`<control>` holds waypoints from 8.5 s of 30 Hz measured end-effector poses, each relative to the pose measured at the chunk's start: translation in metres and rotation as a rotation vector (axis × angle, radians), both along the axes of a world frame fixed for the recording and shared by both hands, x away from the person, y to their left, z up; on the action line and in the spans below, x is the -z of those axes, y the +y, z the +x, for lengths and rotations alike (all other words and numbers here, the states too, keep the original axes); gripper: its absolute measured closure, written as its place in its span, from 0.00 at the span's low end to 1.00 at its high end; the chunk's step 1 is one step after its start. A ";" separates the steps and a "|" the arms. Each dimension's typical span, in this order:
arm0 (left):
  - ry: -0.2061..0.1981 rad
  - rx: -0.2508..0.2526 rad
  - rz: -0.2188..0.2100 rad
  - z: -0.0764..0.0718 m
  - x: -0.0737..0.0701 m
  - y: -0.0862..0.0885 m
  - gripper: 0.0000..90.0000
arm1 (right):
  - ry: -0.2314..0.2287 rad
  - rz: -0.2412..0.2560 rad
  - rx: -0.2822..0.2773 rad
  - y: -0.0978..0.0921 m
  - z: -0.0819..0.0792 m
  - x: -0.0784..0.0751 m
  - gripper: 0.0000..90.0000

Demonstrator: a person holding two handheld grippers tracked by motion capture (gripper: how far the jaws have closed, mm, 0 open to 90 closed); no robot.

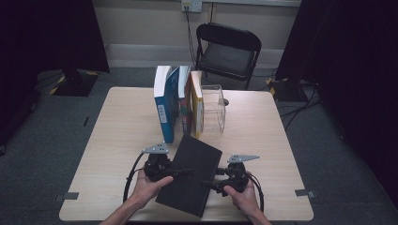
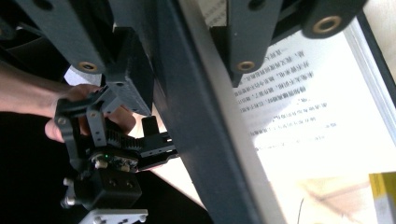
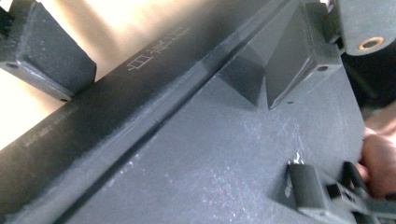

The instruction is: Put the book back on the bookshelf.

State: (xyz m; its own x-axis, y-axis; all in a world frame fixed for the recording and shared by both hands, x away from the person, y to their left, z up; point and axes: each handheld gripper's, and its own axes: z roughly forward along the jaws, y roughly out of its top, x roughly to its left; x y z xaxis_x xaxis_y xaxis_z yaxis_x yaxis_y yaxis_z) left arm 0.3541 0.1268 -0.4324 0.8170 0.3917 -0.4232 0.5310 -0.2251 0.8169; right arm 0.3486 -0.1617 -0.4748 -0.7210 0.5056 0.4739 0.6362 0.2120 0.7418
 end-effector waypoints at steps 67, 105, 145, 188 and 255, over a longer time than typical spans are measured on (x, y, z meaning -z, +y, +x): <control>-0.140 -0.021 0.124 -0.026 0.003 0.041 0.49 | -0.367 -0.049 -0.130 0.035 -0.015 -0.063 0.34; -0.041 -0.497 0.580 0.014 0.061 0.083 0.12 | -0.391 -0.226 0.199 -0.030 0.015 -0.071 0.58; -0.081 -0.541 0.530 0.017 0.070 0.088 0.00 | -0.348 -0.274 0.400 -0.019 0.077 -0.073 0.57; -0.087 -0.528 0.531 0.018 0.070 0.089 0.00 | 0.051 -0.723 0.191 0.028 0.134 -0.157 0.54; -0.088 -0.527 0.523 0.019 0.070 0.088 0.00 | 0.170 -0.751 0.438 0.064 0.211 -0.171 0.59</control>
